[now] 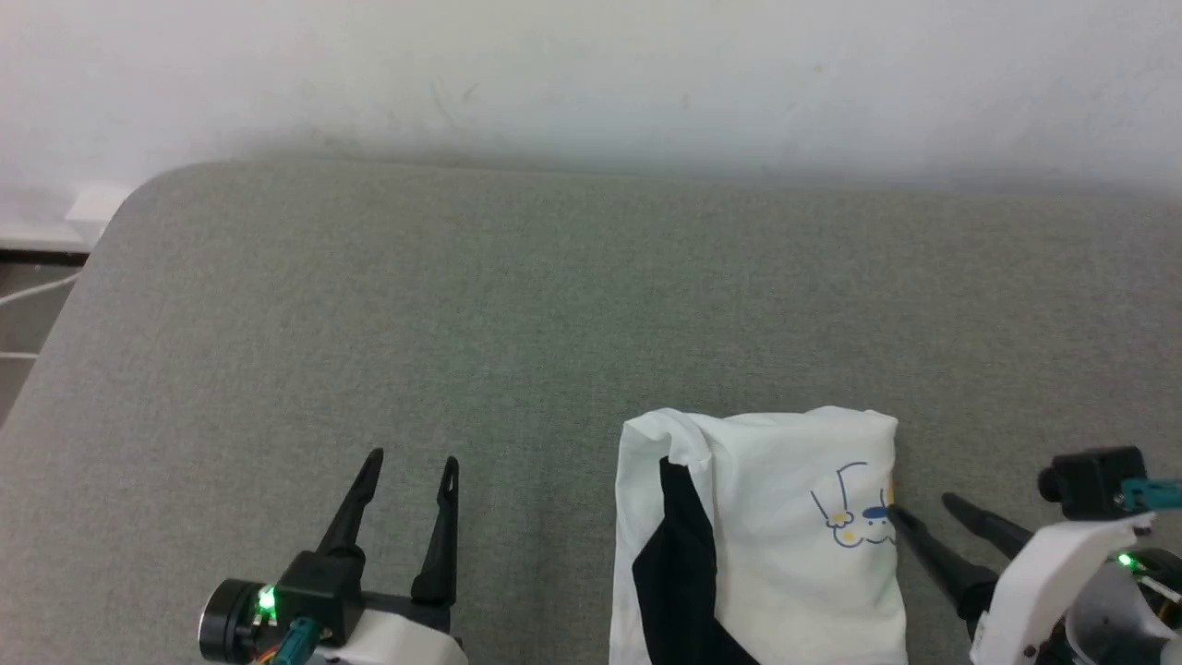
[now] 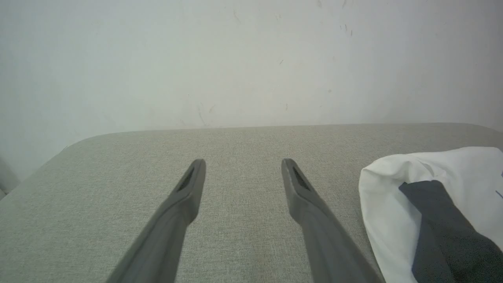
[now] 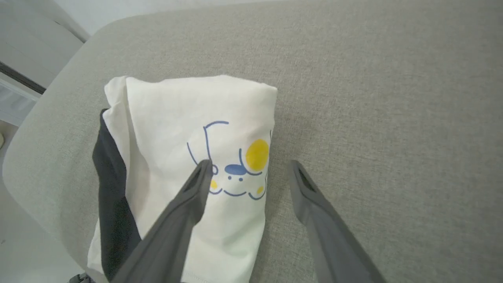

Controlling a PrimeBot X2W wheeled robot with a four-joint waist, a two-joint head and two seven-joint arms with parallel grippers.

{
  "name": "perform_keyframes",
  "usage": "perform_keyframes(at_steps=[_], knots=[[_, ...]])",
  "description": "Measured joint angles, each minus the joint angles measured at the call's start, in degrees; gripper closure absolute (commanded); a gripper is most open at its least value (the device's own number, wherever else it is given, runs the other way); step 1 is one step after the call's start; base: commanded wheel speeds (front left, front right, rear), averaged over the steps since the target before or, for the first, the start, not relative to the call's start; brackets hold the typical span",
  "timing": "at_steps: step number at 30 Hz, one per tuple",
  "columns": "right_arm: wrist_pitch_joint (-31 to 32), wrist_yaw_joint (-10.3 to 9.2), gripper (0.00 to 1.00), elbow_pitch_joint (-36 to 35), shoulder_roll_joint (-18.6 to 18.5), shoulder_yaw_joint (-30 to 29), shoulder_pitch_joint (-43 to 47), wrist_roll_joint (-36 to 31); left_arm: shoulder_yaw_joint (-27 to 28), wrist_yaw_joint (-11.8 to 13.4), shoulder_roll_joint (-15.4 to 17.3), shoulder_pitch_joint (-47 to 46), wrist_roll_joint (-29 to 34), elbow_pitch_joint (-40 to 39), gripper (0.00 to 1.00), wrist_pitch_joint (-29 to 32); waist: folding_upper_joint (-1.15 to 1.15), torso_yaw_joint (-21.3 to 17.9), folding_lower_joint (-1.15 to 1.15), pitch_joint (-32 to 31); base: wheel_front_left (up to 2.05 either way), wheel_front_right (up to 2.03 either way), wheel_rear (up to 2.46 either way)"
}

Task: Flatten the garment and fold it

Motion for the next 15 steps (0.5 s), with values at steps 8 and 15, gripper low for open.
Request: perform_keyframes(at_steps=[8,15], knots=[[8.75,0.00,0.00,10.88,1.16,2.31,-6.55,4.49,-1.38,-0.05,-0.04,-2.60,0.00,1.19,0.00,0.00,0.00,3.12,0.00,2.26,0.00,0.00,0.00],[7.68,0.01,1.00,18.46,2.97,4.76,-10.37,2.30,-1.72,-0.03,-0.07,-2.83,0.00,1.69,0.00,0.00,0.00,5.32,0.00,3.04,0.00,0.00,0.00]])
